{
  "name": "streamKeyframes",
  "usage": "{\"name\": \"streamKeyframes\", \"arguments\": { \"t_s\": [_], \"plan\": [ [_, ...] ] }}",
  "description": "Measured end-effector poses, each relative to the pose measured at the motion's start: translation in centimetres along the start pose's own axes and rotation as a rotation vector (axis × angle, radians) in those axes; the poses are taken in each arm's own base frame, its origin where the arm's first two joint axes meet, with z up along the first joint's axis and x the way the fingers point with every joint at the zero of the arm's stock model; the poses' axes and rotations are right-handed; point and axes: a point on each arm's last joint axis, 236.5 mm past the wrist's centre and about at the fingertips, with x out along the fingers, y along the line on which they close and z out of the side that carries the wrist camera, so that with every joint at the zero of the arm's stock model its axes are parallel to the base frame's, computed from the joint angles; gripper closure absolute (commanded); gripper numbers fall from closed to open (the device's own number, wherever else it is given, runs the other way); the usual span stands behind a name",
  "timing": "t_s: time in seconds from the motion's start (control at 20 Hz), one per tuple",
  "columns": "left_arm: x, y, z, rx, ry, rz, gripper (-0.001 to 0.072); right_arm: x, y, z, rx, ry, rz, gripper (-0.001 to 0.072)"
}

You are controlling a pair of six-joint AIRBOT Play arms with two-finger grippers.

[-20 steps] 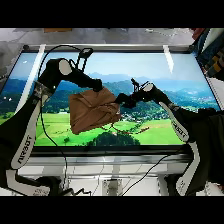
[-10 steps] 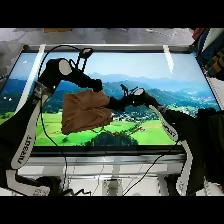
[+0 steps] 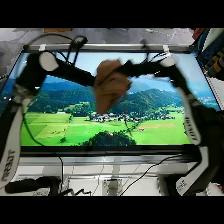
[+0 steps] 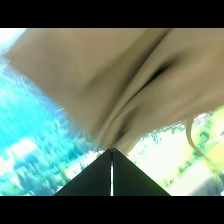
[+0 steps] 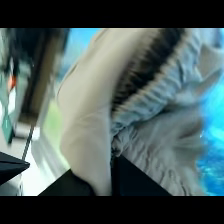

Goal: Fold the clothes and pants, and hang the long-sleeved shirts on hangers.

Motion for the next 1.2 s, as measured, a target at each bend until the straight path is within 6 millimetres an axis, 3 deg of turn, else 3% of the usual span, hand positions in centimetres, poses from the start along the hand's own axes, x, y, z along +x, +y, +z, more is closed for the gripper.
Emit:
{"name": "streamKeyframes", "arguments": {
  "t_s": [0.15, 0.3, 0.45, 0.55, 0.65, 0.75, 0.95, 1.05, 1.15, 1.2],
  "plan": [
    [-5.4, -0.9, 2.6, 0.053, -0.135, 0.034, 0.0692, -11.7, 1.3, 4.2, 0.010, -0.137, -0.074, 0.0676],
    [-10.6, -1.6, 4.3, 0.098, -0.250, 0.079, 0.0692, -24.6, -0.6, 5.2, 0.075, -0.283, -0.303, 0.0677],
    [-14.4, -1.9, 5.0, 0.128, -0.324, 0.124, 0.0692, -37.5, -3.8, 2.5, 0.226, -0.423, -0.604, 0.0678],
    [-16.0, -1.9, 5.1, 0.143, -0.348, 0.149, 0.0692, -45.7, -5.4, -0.7, 0.353, -0.528, -0.792, 0.0678],
    [-16.7, -1.7, 5.2, 0.151, -0.359, 0.170, 0.0692, -52.7, -5.9, -4.4, 0.483, -0.640, -0.936, 0.0677],
    [-17.0, -1.6, 5.2, 0.155, -0.363, 0.180, 0.0692, -57.9, -5.9, -8.7, 0.634, -0.725, -1.048, 0.0677],
    [-16.9, -1.4, 5.2, 0.157, -0.361, 0.188, 0.0692, -64.3, -4.5, -18.0, 0.974, -0.852, -1.264, 0.0676],
    [-16.8, -1.3, 5.2, 0.157, -0.359, 0.188, 0.0692, -66.6, -3.0, -21.5, 1.107, -0.937, -1.366, 0.0675],
    [-16.5, -1.2, 5.2, 0.156, -0.353, 0.190, 0.0692, -67.7, -1.8, -23.8, 1.191, -0.991, -1.430, 0.0660],
    [-16.4, -1.1, 5.2, 0.156, -0.351, 0.190, 0.0692, -68.0, -1.4, -24.4, 1.216, -1.007, -1.447, 0.0569]
  ]
}}
